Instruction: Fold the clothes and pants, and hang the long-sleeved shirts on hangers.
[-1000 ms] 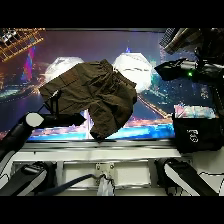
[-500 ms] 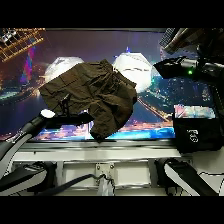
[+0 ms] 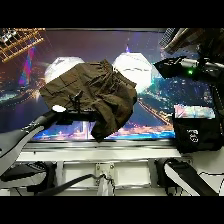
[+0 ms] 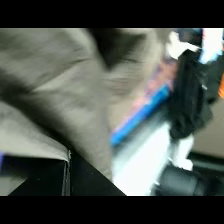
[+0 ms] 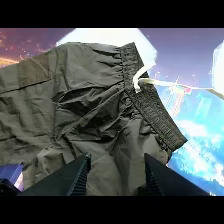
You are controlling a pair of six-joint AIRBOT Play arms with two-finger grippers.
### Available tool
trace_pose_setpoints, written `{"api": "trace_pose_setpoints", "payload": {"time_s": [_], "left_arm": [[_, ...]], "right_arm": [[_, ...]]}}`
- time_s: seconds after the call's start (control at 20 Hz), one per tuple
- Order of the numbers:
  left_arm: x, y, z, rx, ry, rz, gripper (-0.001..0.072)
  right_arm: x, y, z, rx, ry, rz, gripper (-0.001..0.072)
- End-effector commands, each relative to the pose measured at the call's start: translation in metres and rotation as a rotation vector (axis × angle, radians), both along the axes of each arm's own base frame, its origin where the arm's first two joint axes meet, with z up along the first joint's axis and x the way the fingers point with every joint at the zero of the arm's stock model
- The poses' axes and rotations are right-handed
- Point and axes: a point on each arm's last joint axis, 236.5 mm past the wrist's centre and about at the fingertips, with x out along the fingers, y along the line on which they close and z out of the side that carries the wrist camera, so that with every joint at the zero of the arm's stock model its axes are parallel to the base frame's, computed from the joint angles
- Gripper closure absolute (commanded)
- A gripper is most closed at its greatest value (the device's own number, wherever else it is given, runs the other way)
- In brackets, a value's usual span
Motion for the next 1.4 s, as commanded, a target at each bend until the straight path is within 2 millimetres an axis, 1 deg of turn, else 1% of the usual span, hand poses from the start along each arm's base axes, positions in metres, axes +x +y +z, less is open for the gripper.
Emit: {"api": "trace_pose_setpoints", "payload": {"time_s": [0.0, 0.05, 0.1, 0.2, 0.25, 0.35, 0.4, 0.5, 0.55, 0.6, 0.75, 0.8, 0.85, 0.95, 1.05, 1.1, 1.15, 1.2, 1.25, 1.35], "left_arm": [[-0.014, -0.016, 0.042, -0.096, -0.044, -0.168, 0.0707], [-0.017, 0.0, 0.051, -0.08, -0.06, -0.196, 0.0707], [-0.012, 0.025, 0.055, -0.021, -0.076, -0.184, 0.0707], [0.007, 0.079, 0.07, 0.099, -0.143, -0.097, 0.0707], [0.014, 0.102, 0.082, 0.139, -0.2, -0.065, 0.0707], [0.022, 0.14, 0.1, 0.224, -0.29, -0.011, 0.0707], [0.024, 0.156, 0.102, 0.28, -0.325, 0.005, 0.0707], [0.035, 0.188, 0.096, 0.42, -0.387, 0.035, 0.0707], [0.047, 0.202, 0.091, 0.493, -0.425, 0.057, 0.0707], [0.062, 0.217, 0.09, 0.558, -0.473, 0.094, 0.0708], [0.118, 0.265, 0.103, 0.711, -0.614, 0.314, 0.0709], [0.132, 0.276, 0.108, 0.743, -0.65, 0.357, 0.0709], [0.145, 0.283, 0.111, 0.767, -0.68, 0.38, 0.0709], [0.168, 0.289, 0.11, 0.766, -0.683, 0.424, 0.0709], [0.184, 0.286, 0.101, 0.692, -0.601, 0.495, 0.0705], [0.187, 0.282, 0.099, 0.649, -0.563, 0.519, 0.065], [0.188, 0.277, 0.1, 0.608, -0.543, 0.54, 0.0442], [0.187, 0.273, 0.102, 0.577, -0.529, 0.554, 0.0301], [0.186, 0.272, 0.105, 0.559, -0.522, 0.561, 0.0286], [0.177, 0.265, 0.112, 0.544, -0.513, 0.535, 0.0287]], "right_arm": [[-0.002, -0.002, -0.004, -0.017, 0.012, 0.003, 0.0324], [-0.003, -0.003, -0.006, -0.026, 0.019, 0.004, 0.0324], [-0.006, -0.002, -0.008, -0.03, 0.033, 0.012, 0.0324], [-0.013, 0.0, -0.017, -0.036, 0.073, 0.033, 0.0324], [-0.017, 0.001, -0.024, -0.039, 0.1, 0.042, 0.0324], [-0.023, 0.002, -0.046, -0.041, 0.159, 0.05, 0.0324], [-0.026, 0.001, -0.06, -0.041, 0.194, 0.05, 0.0324], [-0.03, 0.0, -0.092, -0.038, 0.255, 0.038, 0.0324], [-0.03, -0.002, -0.107, -0.033, 0.274, 0.023, 0.0324], [-0.028, -0.004, -0.121, -0.027, 0.285, -0.001, 0.0324], [-0.024, -0.01, -0.162, 0.026, 0.37, -0.101, 0.0324], [-0.025, -0.01, -0.177, 0.035, 0.419, -0.115, 0.0324], [-0.025, -0.009, -0.189, 0.04, 0.46, -0.124, 0.0324], [-0.019, -0.008, -0.21, 0.064, 0.523, -0.149, 0.0324], [-0.004, 0.002, -0.225, 0.148, 0.562, -0.179, 0.0324], [0.003, 0.009, -0.231, 0.205, 0.583, -0.198, 0.0324], [0.01, 0.015, -0.238, 0.261, 0.606, -0.218, 0.0324], [0.015, 0.023, -0.246, 0.306, 0.632, -0.232, 0.0324], [0.017, 0.029, -0.255, 0.318, 0.654, -0.235, 0.0324], [0.023, 0.043, -0.272, 0.305, 0.683, -0.231, 0.0324]]}}
